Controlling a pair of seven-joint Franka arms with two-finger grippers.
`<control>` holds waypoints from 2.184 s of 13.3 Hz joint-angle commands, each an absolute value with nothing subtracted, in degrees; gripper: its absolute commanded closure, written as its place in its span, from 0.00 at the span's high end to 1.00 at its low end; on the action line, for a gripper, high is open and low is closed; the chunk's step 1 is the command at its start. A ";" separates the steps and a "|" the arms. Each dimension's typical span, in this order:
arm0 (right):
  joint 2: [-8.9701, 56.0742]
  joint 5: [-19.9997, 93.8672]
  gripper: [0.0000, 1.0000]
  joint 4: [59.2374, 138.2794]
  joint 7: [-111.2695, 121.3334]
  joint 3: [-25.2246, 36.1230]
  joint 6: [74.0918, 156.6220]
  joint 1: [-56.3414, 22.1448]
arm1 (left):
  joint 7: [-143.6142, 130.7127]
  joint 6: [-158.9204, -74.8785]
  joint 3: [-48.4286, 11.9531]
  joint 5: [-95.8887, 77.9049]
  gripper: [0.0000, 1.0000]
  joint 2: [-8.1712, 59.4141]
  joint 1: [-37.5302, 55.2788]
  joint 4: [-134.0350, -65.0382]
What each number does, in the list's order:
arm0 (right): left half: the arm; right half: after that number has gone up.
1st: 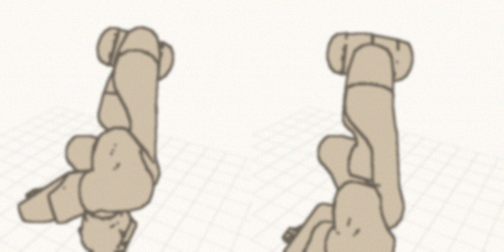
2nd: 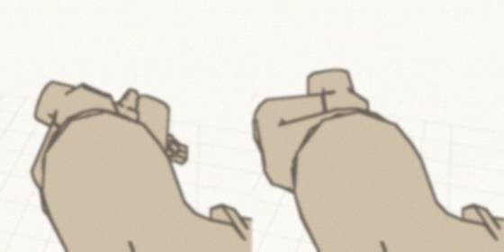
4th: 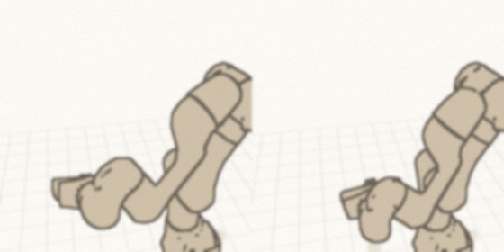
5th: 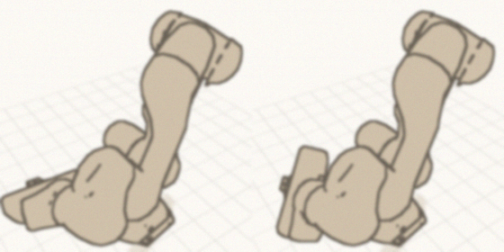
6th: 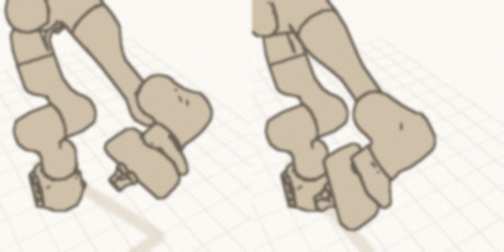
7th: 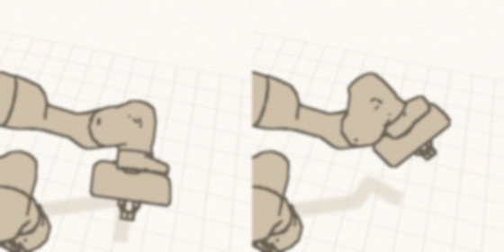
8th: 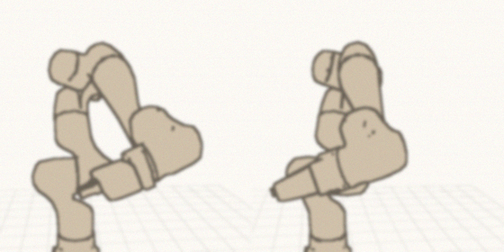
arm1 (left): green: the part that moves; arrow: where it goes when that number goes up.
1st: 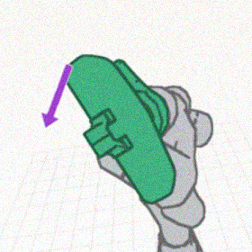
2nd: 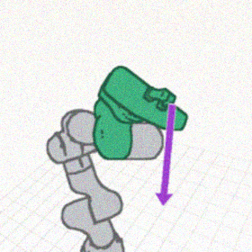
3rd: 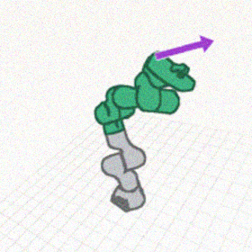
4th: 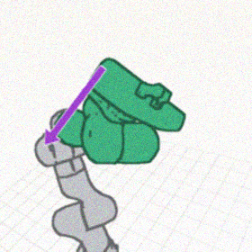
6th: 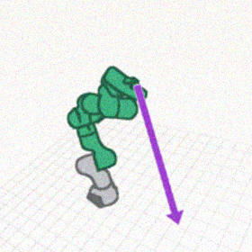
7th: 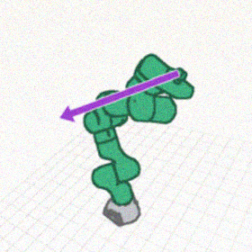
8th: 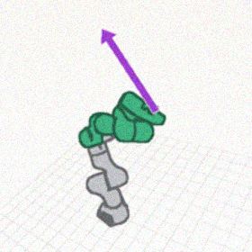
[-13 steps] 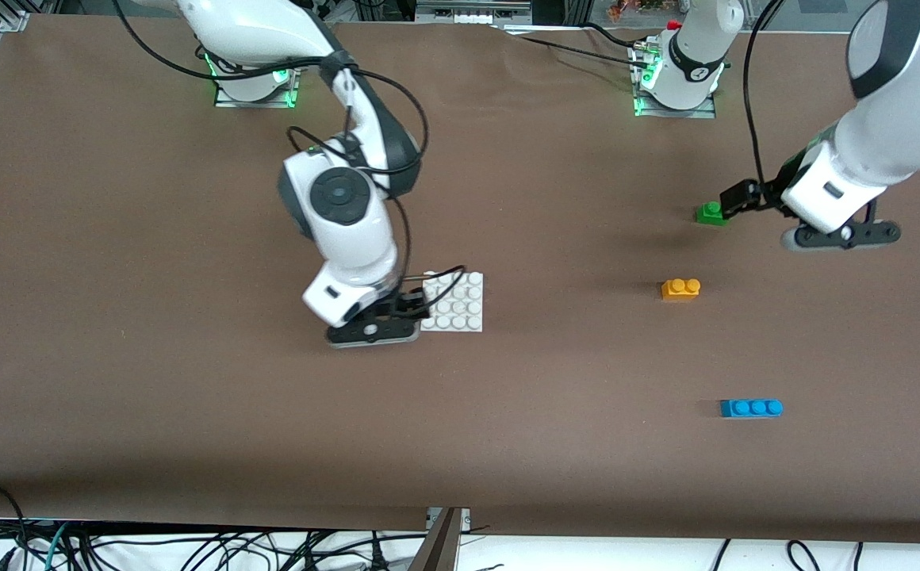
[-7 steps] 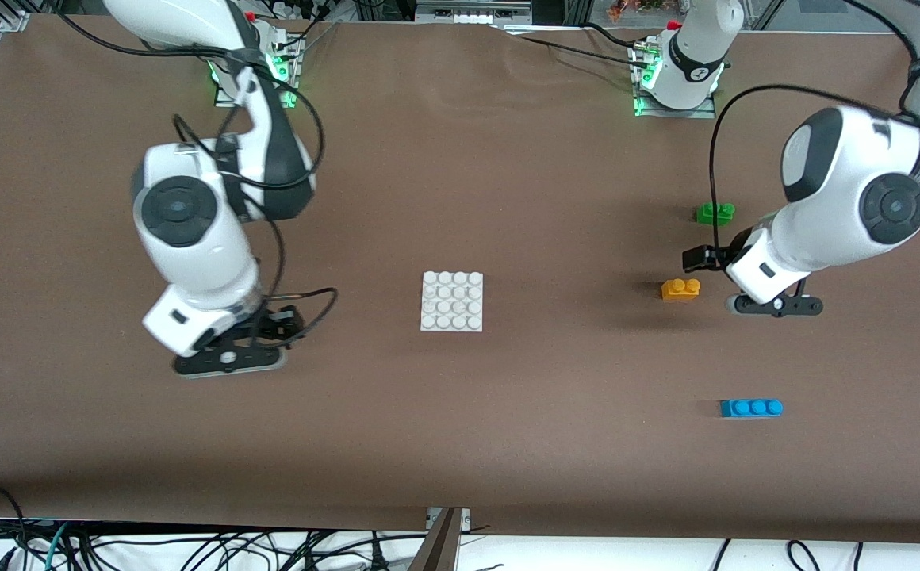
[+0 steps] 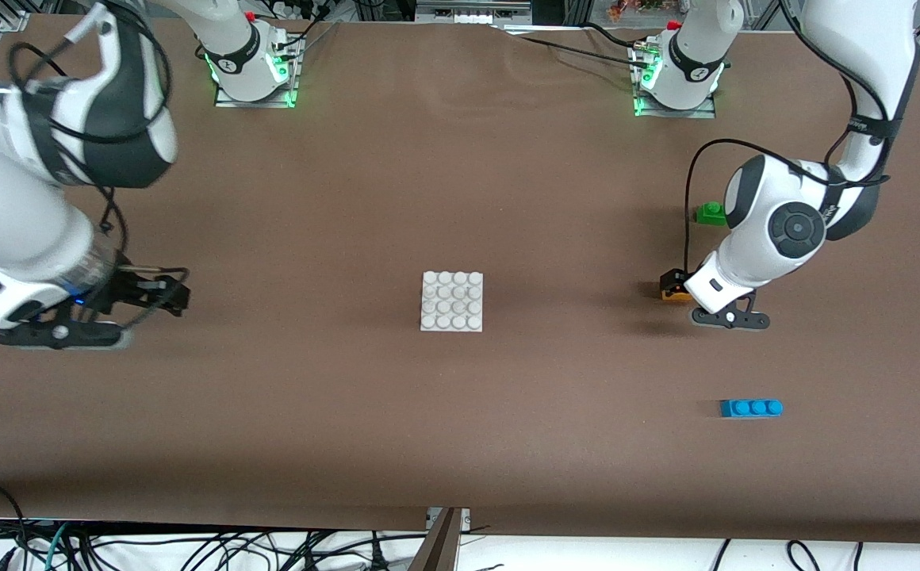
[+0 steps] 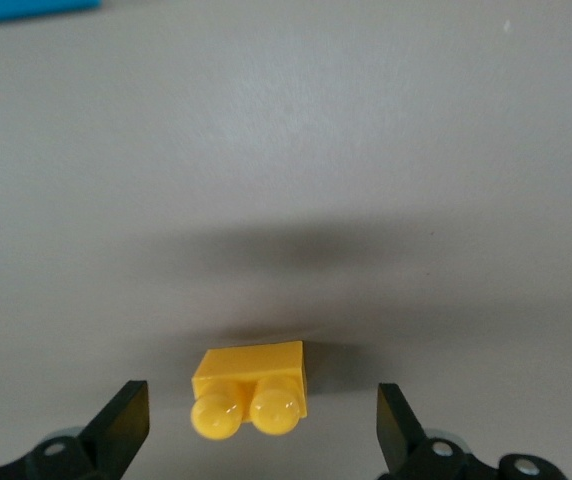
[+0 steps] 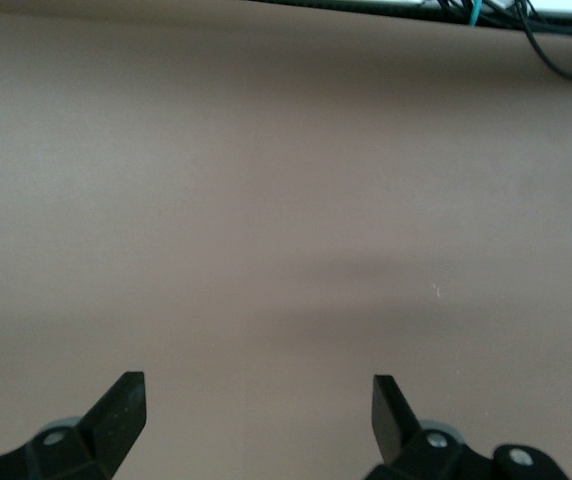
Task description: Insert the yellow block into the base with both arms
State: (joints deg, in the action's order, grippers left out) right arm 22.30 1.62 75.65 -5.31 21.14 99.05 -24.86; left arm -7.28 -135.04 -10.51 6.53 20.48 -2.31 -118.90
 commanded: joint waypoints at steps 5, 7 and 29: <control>10.12 1.14 1.00 82.88 -4.22 8.97 95.01 -6.96 | -7.29 -147.19 -10.02 11.52 1.00 22.75 -4.74 -125.85; 8.36 1.23 1.00 84.28 -2.22 8.96 95.27 -5.81 | -9.04 -148.88 -10.11 11.43 1.00 24.16 -5.27 -126.38; 6.59 -2.64 1.00 85.34 18.46 9.67 91.93 -2.11 | -35.76 -113.93 -22.50 7.12 0.29 31.97 11.58 -85.65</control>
State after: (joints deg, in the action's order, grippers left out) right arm 7.29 -2.24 84.72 17.70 10.06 92.37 -2.65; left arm -33.78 -119.16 -23.08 7.85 24.52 8.05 -97.06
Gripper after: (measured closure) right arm 0.000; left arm 0.317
